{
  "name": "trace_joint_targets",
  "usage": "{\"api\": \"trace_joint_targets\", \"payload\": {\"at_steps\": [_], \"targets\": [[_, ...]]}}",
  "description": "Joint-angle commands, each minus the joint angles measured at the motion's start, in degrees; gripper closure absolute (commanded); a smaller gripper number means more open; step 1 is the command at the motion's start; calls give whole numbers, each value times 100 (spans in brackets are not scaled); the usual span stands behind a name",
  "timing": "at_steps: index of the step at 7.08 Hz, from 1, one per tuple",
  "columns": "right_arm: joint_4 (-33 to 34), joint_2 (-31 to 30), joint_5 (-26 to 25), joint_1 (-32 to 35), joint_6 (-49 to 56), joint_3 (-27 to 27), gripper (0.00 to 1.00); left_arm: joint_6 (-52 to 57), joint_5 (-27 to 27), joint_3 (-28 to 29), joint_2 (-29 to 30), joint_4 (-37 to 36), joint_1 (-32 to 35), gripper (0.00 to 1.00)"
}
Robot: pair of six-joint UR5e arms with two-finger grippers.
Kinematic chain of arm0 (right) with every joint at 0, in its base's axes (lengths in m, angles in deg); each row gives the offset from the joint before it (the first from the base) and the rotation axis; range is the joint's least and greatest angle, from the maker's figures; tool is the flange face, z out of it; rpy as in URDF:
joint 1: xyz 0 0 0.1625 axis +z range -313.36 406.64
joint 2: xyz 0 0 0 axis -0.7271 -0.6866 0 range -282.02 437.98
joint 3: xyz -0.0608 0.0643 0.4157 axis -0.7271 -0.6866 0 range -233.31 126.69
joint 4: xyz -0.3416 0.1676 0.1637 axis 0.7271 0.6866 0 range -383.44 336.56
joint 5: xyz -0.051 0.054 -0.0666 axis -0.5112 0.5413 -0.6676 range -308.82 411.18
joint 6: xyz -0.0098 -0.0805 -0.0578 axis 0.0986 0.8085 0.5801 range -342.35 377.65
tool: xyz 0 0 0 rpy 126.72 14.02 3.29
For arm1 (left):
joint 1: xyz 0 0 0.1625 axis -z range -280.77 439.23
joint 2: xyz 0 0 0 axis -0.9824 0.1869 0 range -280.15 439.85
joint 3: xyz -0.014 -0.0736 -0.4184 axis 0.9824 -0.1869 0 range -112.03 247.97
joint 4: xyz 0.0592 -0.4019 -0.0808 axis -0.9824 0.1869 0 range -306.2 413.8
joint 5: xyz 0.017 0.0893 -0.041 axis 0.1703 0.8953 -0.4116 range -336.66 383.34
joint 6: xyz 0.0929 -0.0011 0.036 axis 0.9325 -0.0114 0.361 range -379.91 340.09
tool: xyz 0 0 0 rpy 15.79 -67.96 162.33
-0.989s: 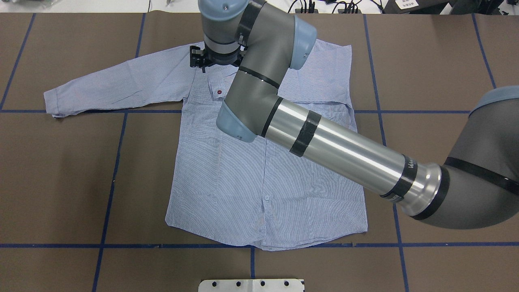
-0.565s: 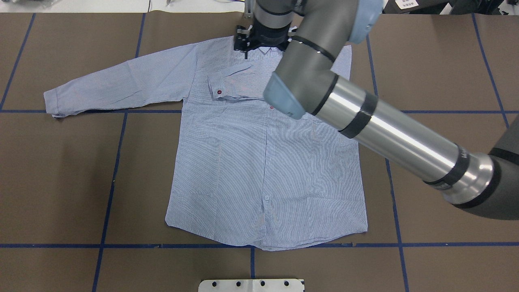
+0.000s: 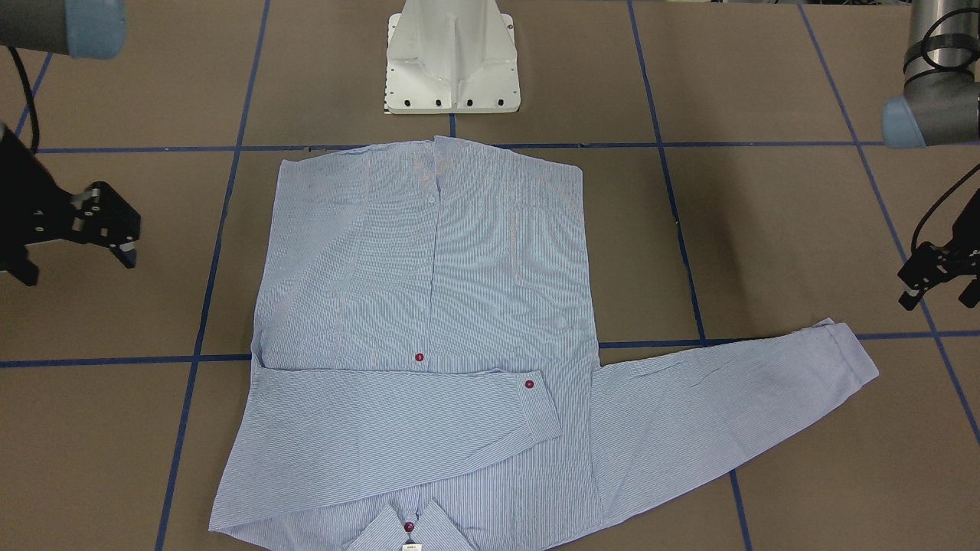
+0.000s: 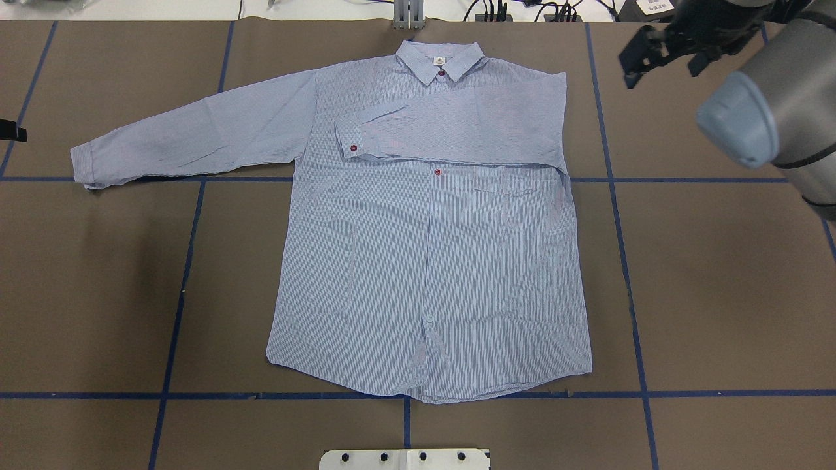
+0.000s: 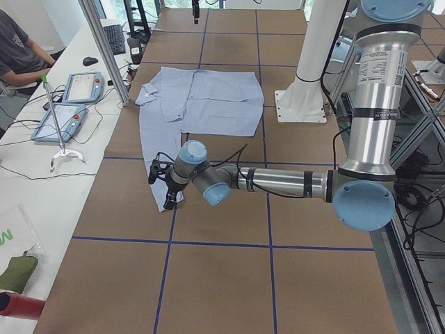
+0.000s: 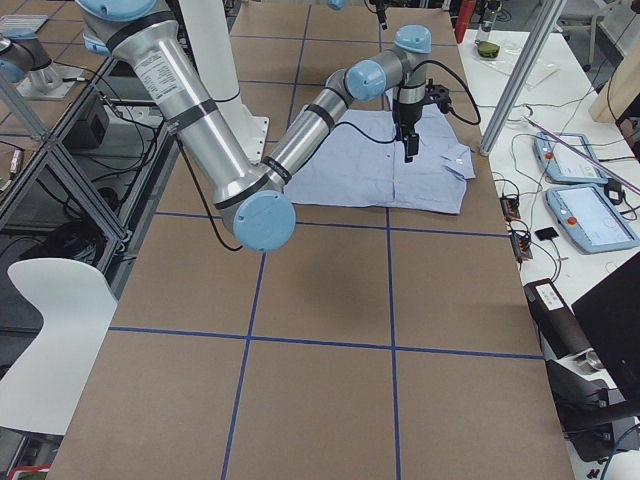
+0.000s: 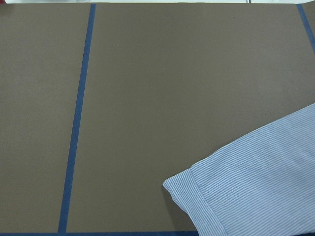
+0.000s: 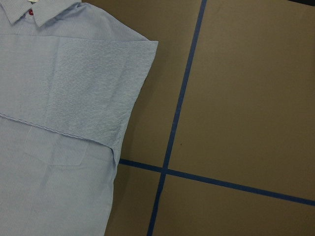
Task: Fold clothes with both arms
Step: 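Release the sleeve near the collar and withdraw the right gripper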
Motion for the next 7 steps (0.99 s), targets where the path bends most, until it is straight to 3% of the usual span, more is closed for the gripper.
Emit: {"api": "trace_joint_targets", "payload": {"at_steps": [1, 2, 4, 7], "targets": [[-14, -274, 103, 164, 306, 44, 0, -720, 370, 223, 143, 244, -513, 0], [-5, -327, 138, 208, 315, 79, 0, -1317, 590, 512, 169, 699, -891, 1], [-32, -511, 349, 278, 306, 263, 0, -1419, 593, 725, 214, 835, -912, 3], [-40, -512, 341, 270, 306, 247, 0, -1559, 593, 892, 319, 826, -912, 26]]}}
